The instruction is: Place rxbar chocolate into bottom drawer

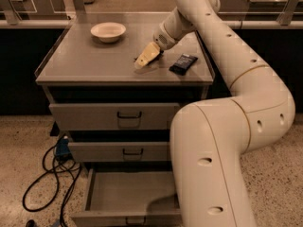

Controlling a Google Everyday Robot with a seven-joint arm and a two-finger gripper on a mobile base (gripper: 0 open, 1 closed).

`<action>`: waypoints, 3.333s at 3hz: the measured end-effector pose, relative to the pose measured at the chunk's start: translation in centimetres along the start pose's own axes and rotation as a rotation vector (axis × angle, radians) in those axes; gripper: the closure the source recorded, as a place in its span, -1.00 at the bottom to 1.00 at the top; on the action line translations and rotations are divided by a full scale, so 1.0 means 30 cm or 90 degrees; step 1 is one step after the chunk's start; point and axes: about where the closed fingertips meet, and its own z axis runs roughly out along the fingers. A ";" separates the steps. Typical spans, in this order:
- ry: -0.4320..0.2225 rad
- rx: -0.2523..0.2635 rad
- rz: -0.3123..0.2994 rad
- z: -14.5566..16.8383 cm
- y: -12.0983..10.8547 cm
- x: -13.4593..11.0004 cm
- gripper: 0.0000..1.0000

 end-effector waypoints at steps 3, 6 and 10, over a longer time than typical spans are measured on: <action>0.007 -0.016 0.006 0.049 -0.010 0.015 -1.00; 0.035 0.055 0.057 0.088 -0.110 0.049 -0.64; 0.035 0.055 0.057 0.031 -0.107 0.004 1.00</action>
Offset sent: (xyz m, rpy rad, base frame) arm -0.0017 0.0030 -0.0085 0.0001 0.0222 0.0382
